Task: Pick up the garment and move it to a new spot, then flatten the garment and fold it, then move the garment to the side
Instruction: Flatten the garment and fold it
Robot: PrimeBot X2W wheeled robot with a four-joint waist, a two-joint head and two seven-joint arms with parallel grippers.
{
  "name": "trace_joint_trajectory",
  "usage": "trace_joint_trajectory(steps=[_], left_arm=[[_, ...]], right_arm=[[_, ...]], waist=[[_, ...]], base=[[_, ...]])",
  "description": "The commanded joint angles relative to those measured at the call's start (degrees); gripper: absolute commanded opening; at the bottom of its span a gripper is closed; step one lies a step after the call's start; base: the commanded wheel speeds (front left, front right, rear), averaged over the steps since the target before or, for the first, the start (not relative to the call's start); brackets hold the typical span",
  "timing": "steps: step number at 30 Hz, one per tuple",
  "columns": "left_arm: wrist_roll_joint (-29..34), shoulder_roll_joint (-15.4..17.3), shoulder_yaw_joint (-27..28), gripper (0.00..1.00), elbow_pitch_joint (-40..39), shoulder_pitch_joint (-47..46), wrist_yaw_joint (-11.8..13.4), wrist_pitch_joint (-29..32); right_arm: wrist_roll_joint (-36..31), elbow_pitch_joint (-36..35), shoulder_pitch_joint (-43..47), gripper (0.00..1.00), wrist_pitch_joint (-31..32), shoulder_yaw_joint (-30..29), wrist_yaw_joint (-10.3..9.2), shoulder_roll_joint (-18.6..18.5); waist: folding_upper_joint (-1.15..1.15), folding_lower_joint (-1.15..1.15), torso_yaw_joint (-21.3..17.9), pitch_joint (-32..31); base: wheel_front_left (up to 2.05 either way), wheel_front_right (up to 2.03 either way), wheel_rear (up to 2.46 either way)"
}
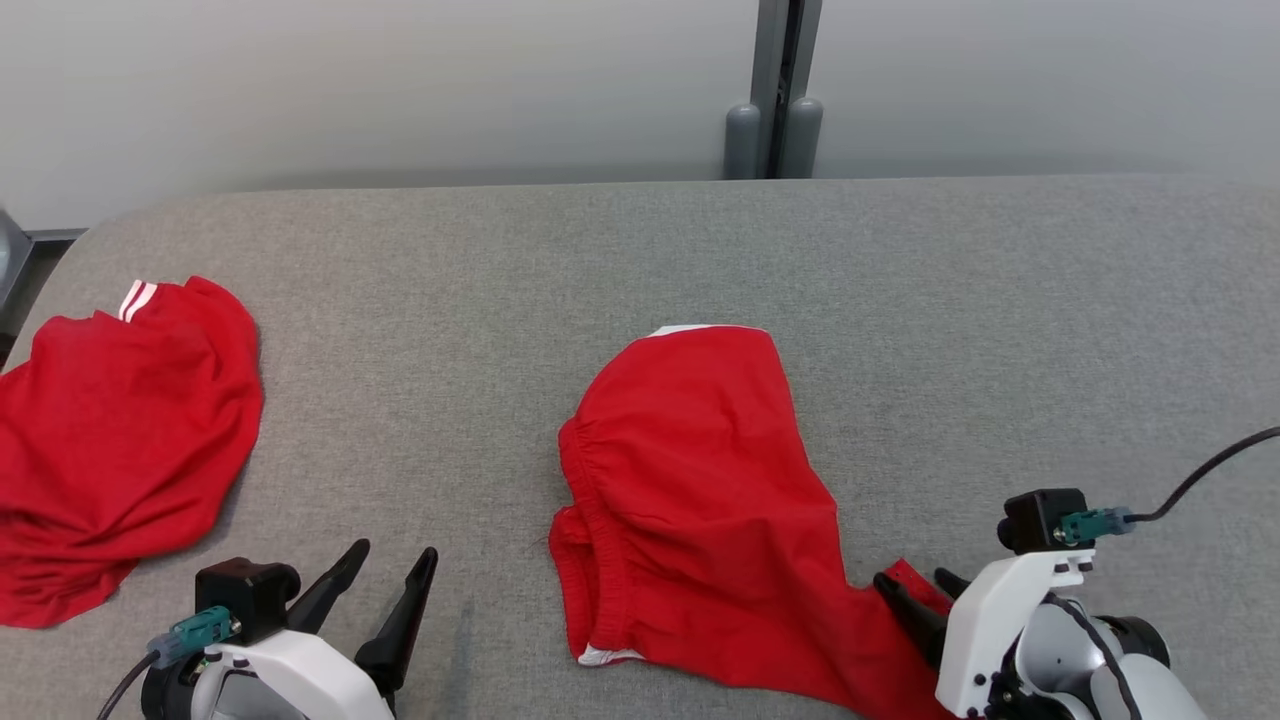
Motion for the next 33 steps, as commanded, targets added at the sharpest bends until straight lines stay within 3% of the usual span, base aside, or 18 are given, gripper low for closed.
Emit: trace_joint_trajectory(steps=[1,2,3,4,14,24,33], left_arm=[[-0.4,0.2,0.0,1.0,0.2,-1.2,-0.4,-0.3],[-0.4,0.2,0.0,1.0,0.3,-1.3,-0.4,-0.3],[-0.5,0.2,-0.1,1.0,0.4,-1.4,-0.5,-0.4],[-0.5,0.2,0.0,1.0,0.5,-1.5,-0.5,-0.3],[-0.5,0.4,-0.2,1.0,0.4,-1.7,-0.2,-0.5],[-0.6,1.2,-0.3,1.0,-0.4,-3.1,-1.1,-0.1],[-0.6,1.7,-0.6,1.0,0.1,-4.8,-2.1,-0.4]], right_arm=[[0.4,1.5,-0.8,1.0,-0.2,0.7,0.01,-0.1],[0.6,2.3,-1.1,0.51,0.0,1.1,0.01,-0.1],[0.6,2.9,-1.3,0.21,0.0,1.7,0.01,-0.1],[0.7,3.5,-1.5,0.0,-0.3,1.9,0.01,0.0],[1.2,5.4,-5.9,0.0,-7.1,0.4,0.01,-0.2],[2.4,11.7,-14.5,0.0,-13.5,-7.0,0.01,-0.5],[-0.8,22.1,-22.4,0.0,-19.8,-15.1,0.01,-1.5]], waist=[[0.0,0.0,0.7,0.5],[0.0,0.0,0.9,0.6],[0.0,0.0,1.1,0.8],[0.0,0.0,1.3,0.8],[0.0,0.0,1.3,1.1],[0.0,0.0,1.2,4.4],[0.0,0.0,2.7,6.8]], base=[[0.0,0.0,0.0],[0.0,0.0,0.0],[0.0,0.0,0.0],[0.0,0.0,0.0],[0.0,0.0,0.0],[0.0,0.0,0.0],[0.0,0.0,0.0]])
